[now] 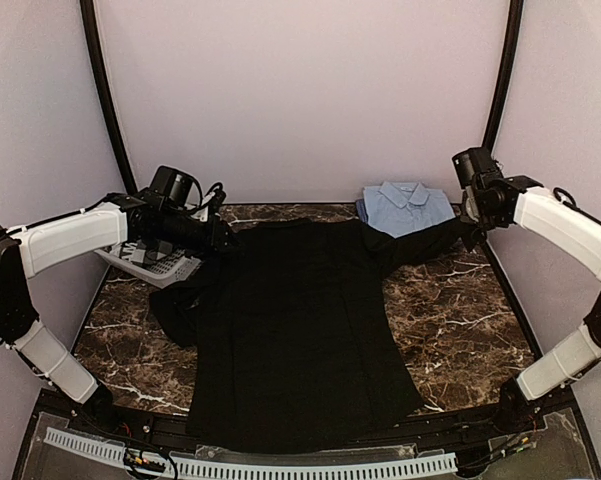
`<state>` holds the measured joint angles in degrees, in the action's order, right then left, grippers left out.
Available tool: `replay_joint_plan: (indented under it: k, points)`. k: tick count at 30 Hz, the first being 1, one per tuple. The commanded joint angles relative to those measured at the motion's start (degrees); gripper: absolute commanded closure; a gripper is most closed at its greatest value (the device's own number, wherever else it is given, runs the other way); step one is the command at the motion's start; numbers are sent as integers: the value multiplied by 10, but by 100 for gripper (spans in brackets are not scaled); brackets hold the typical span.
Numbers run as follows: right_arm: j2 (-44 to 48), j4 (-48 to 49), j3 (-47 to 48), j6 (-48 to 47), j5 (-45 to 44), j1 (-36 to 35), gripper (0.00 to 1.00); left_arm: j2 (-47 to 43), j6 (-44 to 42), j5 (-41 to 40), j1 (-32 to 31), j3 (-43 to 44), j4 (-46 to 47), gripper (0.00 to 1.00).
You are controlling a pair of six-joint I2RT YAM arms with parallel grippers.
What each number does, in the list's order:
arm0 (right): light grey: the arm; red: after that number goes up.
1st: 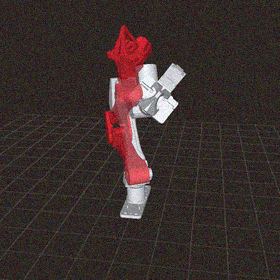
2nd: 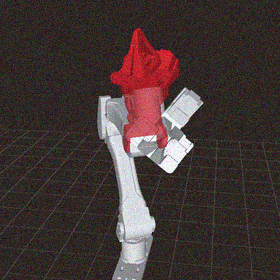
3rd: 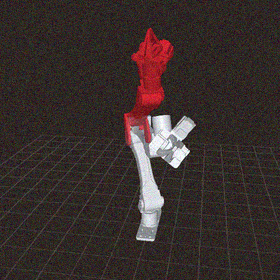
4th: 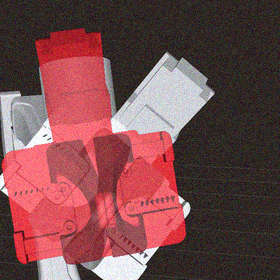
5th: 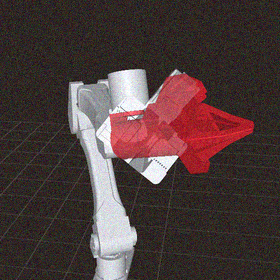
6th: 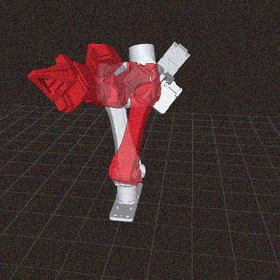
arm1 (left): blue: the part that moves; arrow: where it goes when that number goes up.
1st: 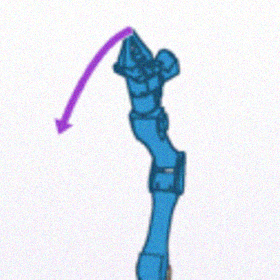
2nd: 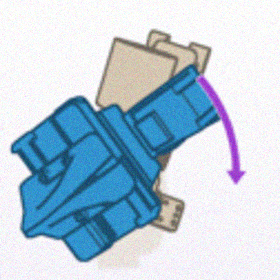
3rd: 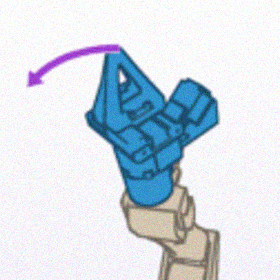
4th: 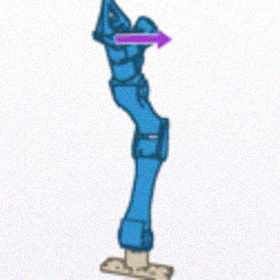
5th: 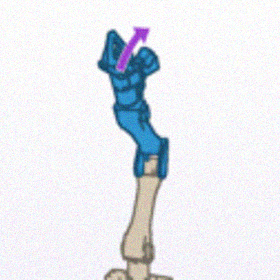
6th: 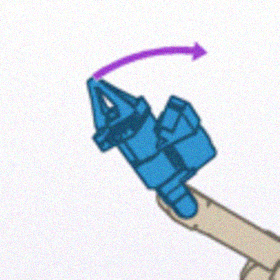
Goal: Fold and stack the long sleeve shirts
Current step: Pick up the sleeve from the center of the board, then place the sleeve at the center of the board.
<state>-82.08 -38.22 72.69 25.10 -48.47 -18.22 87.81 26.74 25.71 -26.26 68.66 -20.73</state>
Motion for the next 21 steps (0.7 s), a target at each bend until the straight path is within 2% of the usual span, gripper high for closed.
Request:
replay_joint_plan:
  k: [1, 7, 11, 17, 21]
  points:
    - [55, 164, -17, -148, 15, -74, 100, -14, -6, 10, -2, 21, -11, 68]
    - [45, 268, -43, -222, 160, -184, 100, -11, 0, 18, -3, 18, -5, 68]
    - [-18, 285, -40, -246, 273, -265, 100, -13, 4, 20, -3, 12, -3, 68]
    - [-141, 271, -15, -245, 326, -376, 100, -16, 6, 22, -3, -2, -3, 68]
    - [-186, 264, -4, -232, 372, -428, 100, -19, 5, 21, -3, -9, -5, 68]
